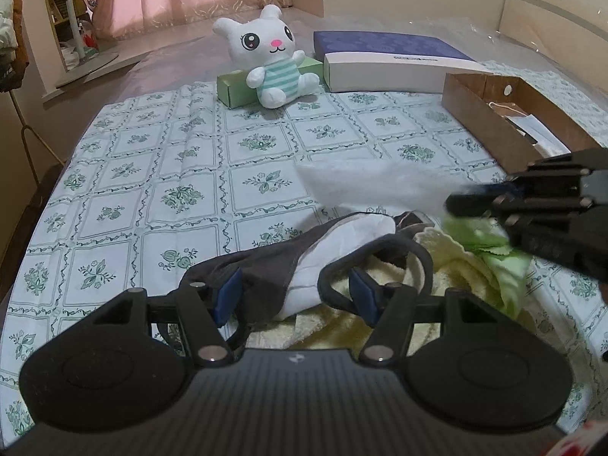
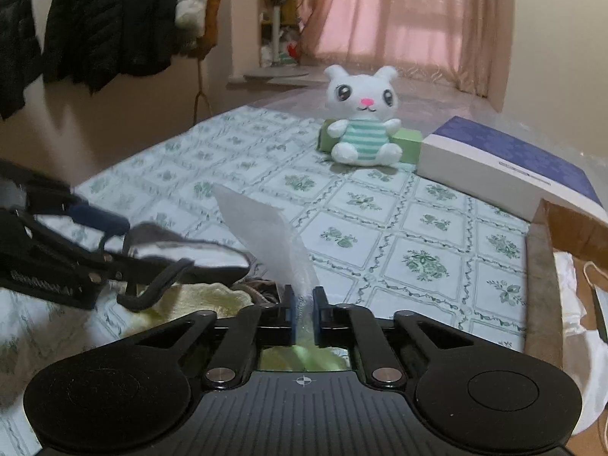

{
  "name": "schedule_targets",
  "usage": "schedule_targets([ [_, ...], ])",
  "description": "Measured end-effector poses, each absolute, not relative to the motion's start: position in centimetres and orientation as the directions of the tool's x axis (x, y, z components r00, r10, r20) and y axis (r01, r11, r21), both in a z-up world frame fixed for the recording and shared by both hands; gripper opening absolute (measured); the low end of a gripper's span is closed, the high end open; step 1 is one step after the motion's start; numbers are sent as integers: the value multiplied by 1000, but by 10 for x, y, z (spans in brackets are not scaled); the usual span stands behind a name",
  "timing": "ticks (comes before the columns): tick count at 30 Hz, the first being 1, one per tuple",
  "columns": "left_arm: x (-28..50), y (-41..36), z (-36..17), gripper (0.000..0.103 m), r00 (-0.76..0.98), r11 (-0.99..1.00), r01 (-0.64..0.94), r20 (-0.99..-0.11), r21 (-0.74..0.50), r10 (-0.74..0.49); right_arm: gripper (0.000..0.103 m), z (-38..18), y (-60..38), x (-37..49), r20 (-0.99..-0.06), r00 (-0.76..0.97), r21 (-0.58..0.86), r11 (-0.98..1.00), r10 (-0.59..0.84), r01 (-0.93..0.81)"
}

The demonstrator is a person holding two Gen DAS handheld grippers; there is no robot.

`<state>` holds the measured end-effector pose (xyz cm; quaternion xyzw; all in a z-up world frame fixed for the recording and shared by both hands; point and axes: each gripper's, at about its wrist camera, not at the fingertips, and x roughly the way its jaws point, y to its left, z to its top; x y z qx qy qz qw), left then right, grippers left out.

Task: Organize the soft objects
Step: 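Grasp the clear plastic bag with the right tool while left grasps the black mask, then carry bag and black mask into the tray and open both tools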

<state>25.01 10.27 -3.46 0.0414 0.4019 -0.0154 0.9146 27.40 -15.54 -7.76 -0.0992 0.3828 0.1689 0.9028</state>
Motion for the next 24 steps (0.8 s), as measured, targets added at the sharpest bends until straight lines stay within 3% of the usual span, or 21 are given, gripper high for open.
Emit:
schedule_targets([
  [10, 263, 109, -45, 58, 659, 997, 52, -752, 64, 14, 5, -30, -208, 259, -616, 762, 61, 976, 202, -209],
  [19, 259, 117, -48, 18, 652, 999, 21, -758, 34, 12, 5, -4, -251, 241, -601, 784, 152, 985, 156, -80],
  [24, 247, 136, -30, 13, 678, 1000, -28, -735, -1, 18, 5, 0, -256, 229, -604, 783, 167, 984, 152, -63],
])
